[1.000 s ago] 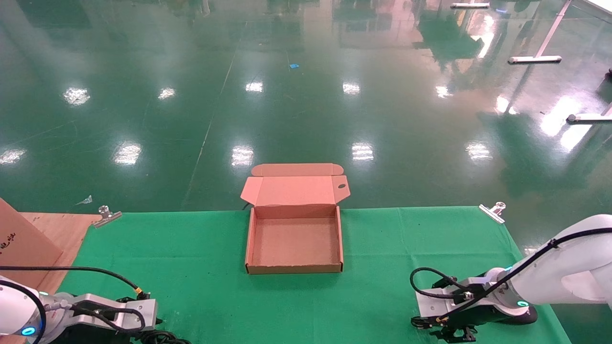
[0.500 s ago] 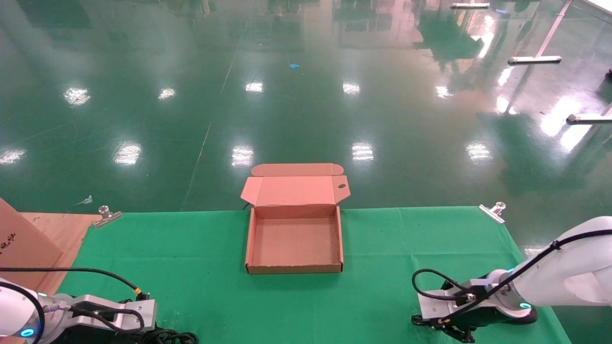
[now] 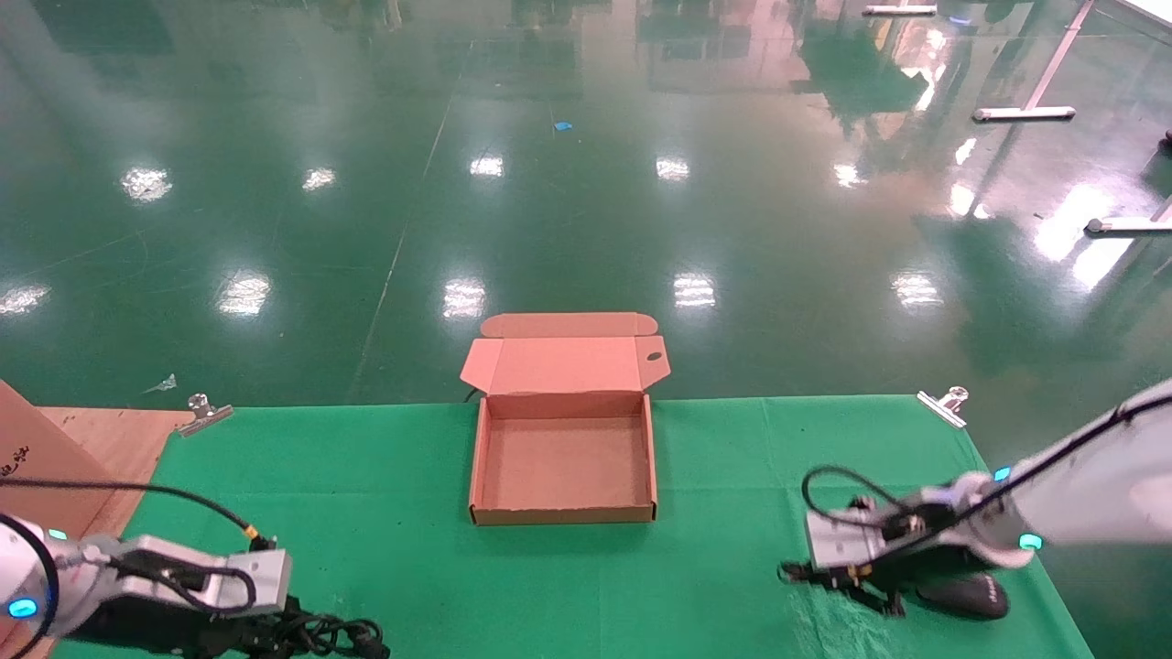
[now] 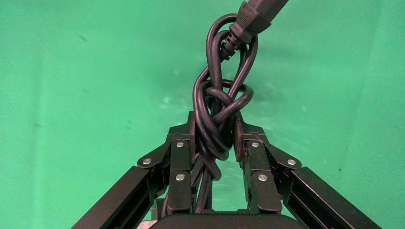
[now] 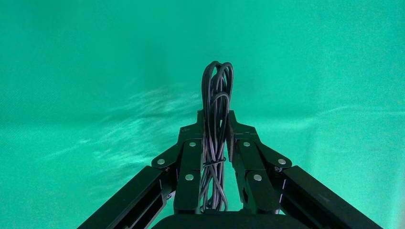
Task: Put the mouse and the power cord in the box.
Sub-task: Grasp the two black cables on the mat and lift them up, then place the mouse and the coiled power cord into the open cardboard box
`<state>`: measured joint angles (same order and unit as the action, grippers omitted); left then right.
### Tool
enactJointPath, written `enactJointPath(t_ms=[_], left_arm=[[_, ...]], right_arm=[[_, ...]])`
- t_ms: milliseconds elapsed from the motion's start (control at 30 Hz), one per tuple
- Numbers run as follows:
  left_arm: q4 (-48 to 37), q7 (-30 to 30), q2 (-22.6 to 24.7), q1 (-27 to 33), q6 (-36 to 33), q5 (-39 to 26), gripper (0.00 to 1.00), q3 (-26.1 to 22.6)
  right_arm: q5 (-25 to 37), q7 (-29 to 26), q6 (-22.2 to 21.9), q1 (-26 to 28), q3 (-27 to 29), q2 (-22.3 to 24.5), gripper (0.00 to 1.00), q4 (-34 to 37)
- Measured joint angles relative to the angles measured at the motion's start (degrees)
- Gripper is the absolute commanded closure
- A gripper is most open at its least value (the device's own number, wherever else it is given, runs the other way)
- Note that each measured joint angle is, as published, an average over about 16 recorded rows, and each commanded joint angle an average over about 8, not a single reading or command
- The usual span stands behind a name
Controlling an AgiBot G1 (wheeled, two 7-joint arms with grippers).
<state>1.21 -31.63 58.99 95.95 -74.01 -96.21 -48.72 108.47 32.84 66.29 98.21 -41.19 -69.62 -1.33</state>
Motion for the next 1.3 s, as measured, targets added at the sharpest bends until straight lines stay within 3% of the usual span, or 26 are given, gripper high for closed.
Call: enactJointPath(t_ms=[367, 767, 1000, 1300], left_arm=[[1.84, 0.69, 2.03, 8.55, -1.92, 0.4, 1.0, 0.36], [1.96, 2.04, 7.8, 15.09, 5.1, 2.35, 1.0, 1.91], [1.27, 2.16, 10.92, 16.81, 9.24, 3.63, 1.0, 2.87], [0.38, 1.28, 13.16, 17.73, 10.89, 4.32, 1.0, 3.38]], right_arm=[[-1.64, -1.09, 3.4, 7.66, 1.14, -2.1, 1.0, -1.49], [-2.3, -4.79, 3.8, 15.26, 0.88, -7.23, 1.0, -6.29], [-4.19, -8.82, 1.21, 16.09, -1.02, -8.75, 1.0, -13.96], [-8.17, -14.23, -6.46, 13.44, -6.44, -8.93, 1.0, -23.62]])
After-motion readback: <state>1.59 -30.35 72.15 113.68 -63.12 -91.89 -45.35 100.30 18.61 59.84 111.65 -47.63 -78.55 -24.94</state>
